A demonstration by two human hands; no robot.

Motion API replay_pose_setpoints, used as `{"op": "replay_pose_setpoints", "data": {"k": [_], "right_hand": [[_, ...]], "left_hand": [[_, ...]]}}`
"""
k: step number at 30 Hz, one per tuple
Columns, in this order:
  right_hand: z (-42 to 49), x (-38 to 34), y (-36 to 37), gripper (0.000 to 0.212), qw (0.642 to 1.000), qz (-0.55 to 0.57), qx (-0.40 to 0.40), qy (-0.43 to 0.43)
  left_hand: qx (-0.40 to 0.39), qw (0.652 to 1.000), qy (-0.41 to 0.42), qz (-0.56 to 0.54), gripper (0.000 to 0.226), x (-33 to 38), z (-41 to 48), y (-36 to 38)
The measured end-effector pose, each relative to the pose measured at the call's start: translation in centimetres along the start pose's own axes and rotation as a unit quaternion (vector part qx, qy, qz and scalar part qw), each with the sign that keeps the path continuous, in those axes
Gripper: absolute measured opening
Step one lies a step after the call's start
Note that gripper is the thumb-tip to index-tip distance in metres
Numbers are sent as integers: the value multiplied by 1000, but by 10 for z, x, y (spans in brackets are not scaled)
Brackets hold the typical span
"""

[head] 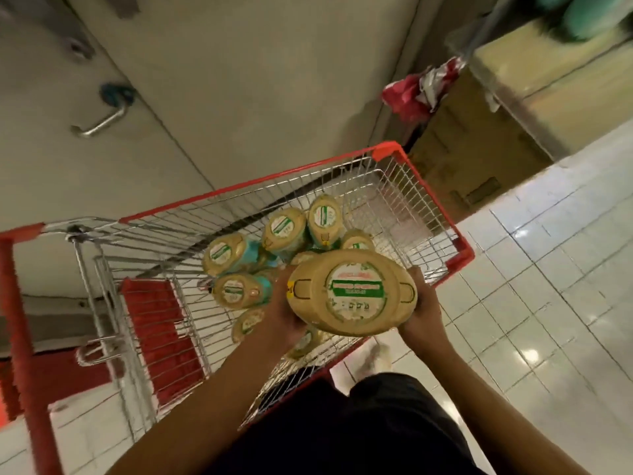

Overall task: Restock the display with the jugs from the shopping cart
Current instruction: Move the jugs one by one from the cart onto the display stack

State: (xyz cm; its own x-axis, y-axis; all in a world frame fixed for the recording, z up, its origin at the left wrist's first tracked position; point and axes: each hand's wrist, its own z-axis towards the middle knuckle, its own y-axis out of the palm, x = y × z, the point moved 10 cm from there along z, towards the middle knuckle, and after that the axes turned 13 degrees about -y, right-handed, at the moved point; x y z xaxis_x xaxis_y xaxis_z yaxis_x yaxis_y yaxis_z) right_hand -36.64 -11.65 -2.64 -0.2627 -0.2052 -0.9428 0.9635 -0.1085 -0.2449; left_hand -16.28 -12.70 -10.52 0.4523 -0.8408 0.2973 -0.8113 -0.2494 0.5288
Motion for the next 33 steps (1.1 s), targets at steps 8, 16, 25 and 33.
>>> {"op": "replay_pose_setpoints", "data": {"k": [8, 16, 25, 33], "right_hand": [[-80, 17, -163, 17, 988, 38, 142, 43], [-152, 19, -337, 21, 984, 37, 169, 52], [-188, 49, -506, 8, 954, 22, 291, 65], [-144, 102, -656, 12, 936, -11, 342, 85]], "left_hand": [[-5, 992, -101, 71, 45, -120, 39, 116], [-49, 972, -127, 192, 42, -244, 83, 258], [-108, 937, -156, 295, 38, -329, 130, 428], [-139, 909, -181, 349, 54, -366, 225, 579]]}}
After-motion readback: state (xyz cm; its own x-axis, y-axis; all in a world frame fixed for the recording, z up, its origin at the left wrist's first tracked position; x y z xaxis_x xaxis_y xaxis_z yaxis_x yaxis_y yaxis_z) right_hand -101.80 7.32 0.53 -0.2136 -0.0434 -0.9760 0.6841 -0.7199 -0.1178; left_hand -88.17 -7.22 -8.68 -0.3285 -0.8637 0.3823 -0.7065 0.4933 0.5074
